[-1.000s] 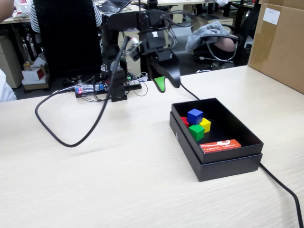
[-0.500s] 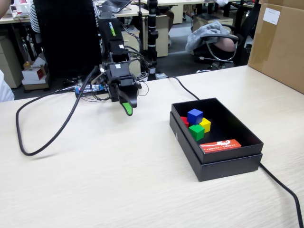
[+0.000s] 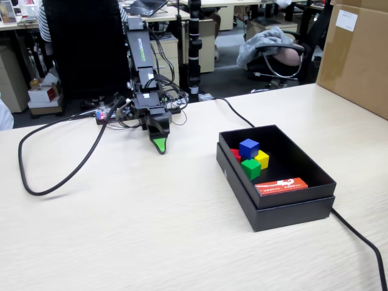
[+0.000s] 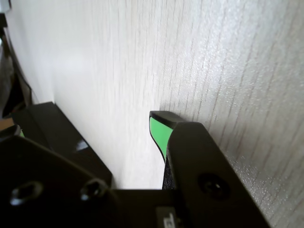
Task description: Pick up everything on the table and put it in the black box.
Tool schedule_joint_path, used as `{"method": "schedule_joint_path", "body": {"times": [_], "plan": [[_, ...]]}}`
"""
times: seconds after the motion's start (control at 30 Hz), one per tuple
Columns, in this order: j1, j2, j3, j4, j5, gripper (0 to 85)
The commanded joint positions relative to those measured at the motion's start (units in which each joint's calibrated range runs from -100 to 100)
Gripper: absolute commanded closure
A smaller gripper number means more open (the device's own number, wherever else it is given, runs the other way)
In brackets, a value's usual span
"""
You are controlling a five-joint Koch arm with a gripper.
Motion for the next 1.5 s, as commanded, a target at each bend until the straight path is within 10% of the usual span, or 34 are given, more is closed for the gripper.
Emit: {"method": "schedule_joint_path", "body": {"times": [0.0,1.47], "plan": [[-0.9,-0.5,-0.7,4.2,-1.1,34.3],[-1.9,0.3,-1.1,-3.3,-2.1,36.4]]}}
